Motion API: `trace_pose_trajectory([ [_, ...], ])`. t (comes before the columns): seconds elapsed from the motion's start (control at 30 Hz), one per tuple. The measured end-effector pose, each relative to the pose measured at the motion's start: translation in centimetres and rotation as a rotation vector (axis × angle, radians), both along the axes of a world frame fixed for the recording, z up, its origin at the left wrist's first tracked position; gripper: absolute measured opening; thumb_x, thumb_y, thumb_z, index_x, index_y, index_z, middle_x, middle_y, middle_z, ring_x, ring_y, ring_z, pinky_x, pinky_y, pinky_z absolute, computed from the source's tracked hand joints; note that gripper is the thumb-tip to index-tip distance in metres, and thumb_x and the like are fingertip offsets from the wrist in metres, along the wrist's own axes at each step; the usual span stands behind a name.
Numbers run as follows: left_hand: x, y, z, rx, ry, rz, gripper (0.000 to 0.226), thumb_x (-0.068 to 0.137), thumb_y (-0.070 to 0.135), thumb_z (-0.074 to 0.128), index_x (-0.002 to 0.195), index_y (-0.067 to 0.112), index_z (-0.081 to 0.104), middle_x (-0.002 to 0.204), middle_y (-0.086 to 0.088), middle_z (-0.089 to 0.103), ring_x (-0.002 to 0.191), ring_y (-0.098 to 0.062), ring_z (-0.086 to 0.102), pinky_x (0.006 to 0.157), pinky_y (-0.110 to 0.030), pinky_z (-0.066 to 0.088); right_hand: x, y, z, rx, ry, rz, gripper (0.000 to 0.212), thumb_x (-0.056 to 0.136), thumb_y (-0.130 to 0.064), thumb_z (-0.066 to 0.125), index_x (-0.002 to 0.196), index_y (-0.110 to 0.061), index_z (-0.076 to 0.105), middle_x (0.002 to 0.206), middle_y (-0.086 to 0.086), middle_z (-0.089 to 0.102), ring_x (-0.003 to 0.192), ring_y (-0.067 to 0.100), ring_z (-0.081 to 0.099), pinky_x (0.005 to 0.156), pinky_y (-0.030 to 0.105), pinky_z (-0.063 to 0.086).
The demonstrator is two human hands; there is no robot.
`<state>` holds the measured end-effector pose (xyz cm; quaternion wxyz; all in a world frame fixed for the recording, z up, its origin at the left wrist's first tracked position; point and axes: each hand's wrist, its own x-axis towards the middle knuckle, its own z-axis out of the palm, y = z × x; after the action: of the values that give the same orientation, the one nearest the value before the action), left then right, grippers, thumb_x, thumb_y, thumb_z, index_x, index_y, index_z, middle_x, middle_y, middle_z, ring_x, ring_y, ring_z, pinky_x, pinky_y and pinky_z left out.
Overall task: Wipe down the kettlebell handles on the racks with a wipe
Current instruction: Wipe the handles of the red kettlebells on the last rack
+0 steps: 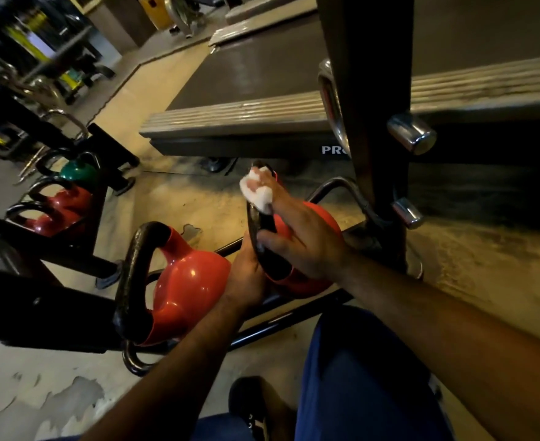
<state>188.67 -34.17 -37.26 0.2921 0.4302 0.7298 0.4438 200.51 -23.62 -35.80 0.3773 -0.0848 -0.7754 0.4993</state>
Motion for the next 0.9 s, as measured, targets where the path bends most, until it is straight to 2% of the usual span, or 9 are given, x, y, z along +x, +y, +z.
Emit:
trace_pose_trajectory([
  [0.07,0.0,0.1,0.0,0.013,-0.080,0.045,0.069,0.088,0.040,0.067,0.140,0.002,0.043,0.121,-0.002,0.065,0.116,-0.021,0.061,0.090,-0.028,0.052,-1.3,0.8,0.6,-0.144,-0.040,-0.001,0.088,0.091,-0.057,0.050,0.160,-0.012,0.019,0.168,0.002,0.013,0.155,0.008,0.005,0.126,0.038,0.015],
  [0.13,0.4,0.2,0.2,-0.023,-0.093,0.087,0.084,0.072,0.057,0.073,0.135,0.006,0.049,0.114,-0.001,0.068,0.111,-0.020,0.064,0.090,-0.036,0.052,-2.4,1.1,0.3,-0.157,-0.013,-0.016,0.100,0.088,-0.075,0.045,0.160,-0.012,0.017,0.169,0.000,0.012,0.155,0.008,0.003,0.126,0.039,0.015],
  [0.23,0.2,0.3,0.0,-0.050,-0.044,0.146,0.071,0.068,0.054,0.067,0.124,0.012,0.055,0.102,0.005,0.072,0.100,-0.013,0.065,0.086,-0.032,0.053,-3.1,2.2,0.0,-0.169,-0.023,-0.002,0.108,0.080,-0.089,0.033,0.161,-0.019,0.018,0.169,-0.002,0.012,0.155,0.006,0.006,0.127,0.038,0.015],
  [0.3,-0.1,0.3,-0.1,-0.075,0.040,0.107,0.070,0.076,0.050,0.066,0.128,0.004,0.054,0.108,-0.001,0.071,0.105,-0.023,0.065,0.089,-0.039,0.054,-3.3,3.1,0.6,-0.217,-0.073,0.001,0.111,0.075,-0.094,0.030,0.160,-0.023,0.017,0.169,-0.005,0.013,0.154,0.004,0.008,0.127,0.038,0.015],
  [0.37,-0.1,0.1,0.1,-0.121,0.068,0.077,0.070,0.079,0.048,0.065,0.128,-0.001,0.053,0.109,-0.006,0.069,0.105,-0.029,0.065,0.087,-0.039,0.055,-3.4,3.2,1.0,-0.228,-0.101,0.003,0.114,0.073,-0.096,0.027,0.161,-0.024,0.015,0.169,-0.006,0.012,0.154,0.004,0.008,0.127,0.039,0.015],
  [0.53,0.0,-0.4,0.0,-0.084,0.183,0.035,0.069,0.081,0.044,0.060,0.134,0.001,0.051,0.115,0.006,0.064,0.109,-0.018,0.064,0.095,-0.045,0.053,-2.4,3.1,0.1,-0.166,-0.132,0.042,0.116,0.072,-0.096,0.025,0.162,-0.025,0.006,0.169,-0.006,0.006,0.153,0.007,0.008,0.122,0.028,0.015],
  [0.63,-0.4,-0.2,-0.1,-0.078,0.126,0.035,0.084,0.081,0.063,0.064,0.133,0.000,0.049,0.117,-0.005,0.067,0.110,-0.025,0.064,0.094,-0.048,0.052,-2.4,3.8,0.2,-0.227,-0.203,0.014,0.115,0.070,-0.097,0.026,0.161,-0.030,0.006,0.168,-0.005,0.016,0.150,0.010,0.023,0.123,0.040,0.025],
  [0.73,0.1,-0.2,0.3,-0.089,0.093,0.056,0.079,0.077,0.060,0.067,0.133,0.008,0.051,0.118,-0.007,0.067,0.112,-0.027,0.064,0.094,-0.053,0.052,-2.6,2.9,0.5,-0.237,-0.127,0.024,0.119,0.069,-0.098,0.027,0.161,-0.025,0.011,0.168,-0.007,0.013,0.152,0.007,0.015,0.125,0.034,0.021],
  [0.9,-0.3,0.1,-0.1,-0.070,0.078,0.032,0.080,0.077,0.060,0.064,0.129,0.000,0.052,0.112,-0.009,0.068,0.106,-0.027,0.066,0.090,-0.048,0.054,-2.9,3.2,1.1,-0.248,-0.145,-0.008,0.100,0.081,-0.086,0.035,0.160,-0.027,0.018,0.167,-0.007,0.018,0.147,-0.001,0.018,0.124,0.036,0.023],
])
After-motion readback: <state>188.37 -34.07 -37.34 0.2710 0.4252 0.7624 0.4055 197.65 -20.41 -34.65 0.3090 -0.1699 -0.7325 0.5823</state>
